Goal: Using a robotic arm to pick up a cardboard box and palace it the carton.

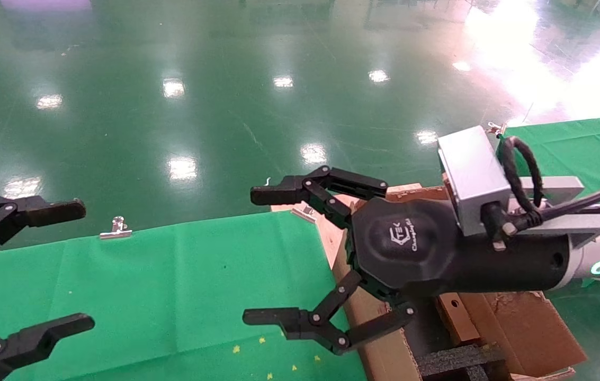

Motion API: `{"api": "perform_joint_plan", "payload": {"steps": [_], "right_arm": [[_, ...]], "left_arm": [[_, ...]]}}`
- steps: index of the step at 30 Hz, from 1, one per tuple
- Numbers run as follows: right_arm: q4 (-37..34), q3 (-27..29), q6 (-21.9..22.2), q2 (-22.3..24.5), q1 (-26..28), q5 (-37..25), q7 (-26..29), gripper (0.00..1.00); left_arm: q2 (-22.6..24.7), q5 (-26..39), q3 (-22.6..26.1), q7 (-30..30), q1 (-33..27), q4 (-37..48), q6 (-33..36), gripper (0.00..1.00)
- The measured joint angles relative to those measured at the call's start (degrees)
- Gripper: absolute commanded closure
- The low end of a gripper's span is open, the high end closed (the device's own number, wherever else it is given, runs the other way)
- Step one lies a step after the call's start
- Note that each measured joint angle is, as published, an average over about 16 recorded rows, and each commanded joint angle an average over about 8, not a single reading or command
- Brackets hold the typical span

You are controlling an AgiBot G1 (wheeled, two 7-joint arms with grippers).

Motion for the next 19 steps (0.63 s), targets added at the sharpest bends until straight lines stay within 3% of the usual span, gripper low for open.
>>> {"api": "perform_joint_plan", "payload": {"steps": [19], "right_arm": [[0.0,0.2,-0.2,-0.1,-0.2,0.2,-0.3,0.00]], "left_arm": [[0.0,0.0,0.0,0.0,0.0,0.0,0.0,0.00]]}}
